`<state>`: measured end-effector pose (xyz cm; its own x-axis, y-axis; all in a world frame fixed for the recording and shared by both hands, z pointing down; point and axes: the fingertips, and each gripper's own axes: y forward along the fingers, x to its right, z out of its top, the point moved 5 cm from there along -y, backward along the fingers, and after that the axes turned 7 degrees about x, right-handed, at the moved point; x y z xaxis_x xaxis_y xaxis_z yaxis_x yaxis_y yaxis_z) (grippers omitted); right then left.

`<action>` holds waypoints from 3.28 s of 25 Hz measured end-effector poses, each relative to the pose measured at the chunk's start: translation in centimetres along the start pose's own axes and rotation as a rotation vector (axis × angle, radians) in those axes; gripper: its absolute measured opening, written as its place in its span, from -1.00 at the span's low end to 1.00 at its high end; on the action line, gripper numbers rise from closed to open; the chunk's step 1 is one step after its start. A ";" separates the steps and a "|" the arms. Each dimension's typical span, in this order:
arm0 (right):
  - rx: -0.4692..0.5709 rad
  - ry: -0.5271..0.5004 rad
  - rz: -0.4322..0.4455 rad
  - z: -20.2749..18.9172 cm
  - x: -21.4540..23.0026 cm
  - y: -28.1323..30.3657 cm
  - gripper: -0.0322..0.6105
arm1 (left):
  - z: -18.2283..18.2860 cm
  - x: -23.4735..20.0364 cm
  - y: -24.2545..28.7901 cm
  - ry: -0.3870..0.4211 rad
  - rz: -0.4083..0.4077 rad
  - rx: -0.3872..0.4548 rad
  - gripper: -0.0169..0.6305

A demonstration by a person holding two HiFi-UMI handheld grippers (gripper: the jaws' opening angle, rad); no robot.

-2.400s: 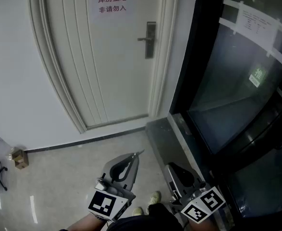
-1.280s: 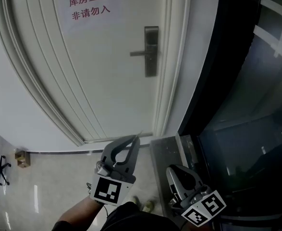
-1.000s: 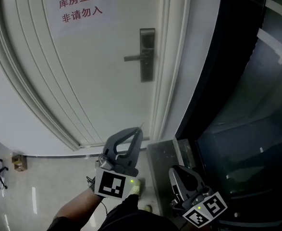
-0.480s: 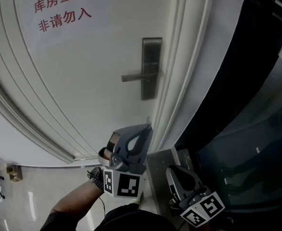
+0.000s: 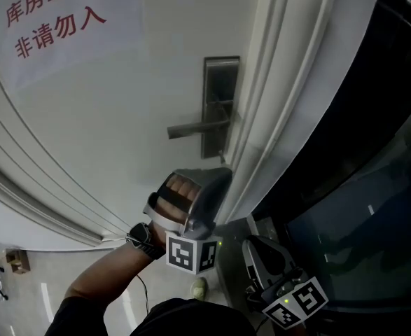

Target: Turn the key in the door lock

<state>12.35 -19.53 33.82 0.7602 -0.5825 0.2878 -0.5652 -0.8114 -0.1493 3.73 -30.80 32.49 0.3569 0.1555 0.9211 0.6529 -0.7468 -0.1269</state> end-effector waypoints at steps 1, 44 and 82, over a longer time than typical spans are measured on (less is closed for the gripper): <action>0.001 0.001 -0.002 0.0 0.3 0.2 -0.85 | -0.5 0.2 0.6 0.022 -0.007 -0.007 -0.91; 0.001 0.048 -0.007 -0.9 4.9 2.5 -0.85 | -8.4 2.4 7.5 0.386 -0.096 -0.102 -0.91; -0.026 0.011 0.020 -0.5 2.0 2.6 -0.85 | -3.8 0.8 3.1 -0.031 -0.088 -0.081 -0.91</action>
<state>12.22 -22.82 34.48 0.7453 -0.5977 0.2955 -0.5883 -0.7980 -0.1303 3.49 -35.44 34.25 0.3220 0.2419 0.9153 0.6268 -0.7790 -0.0147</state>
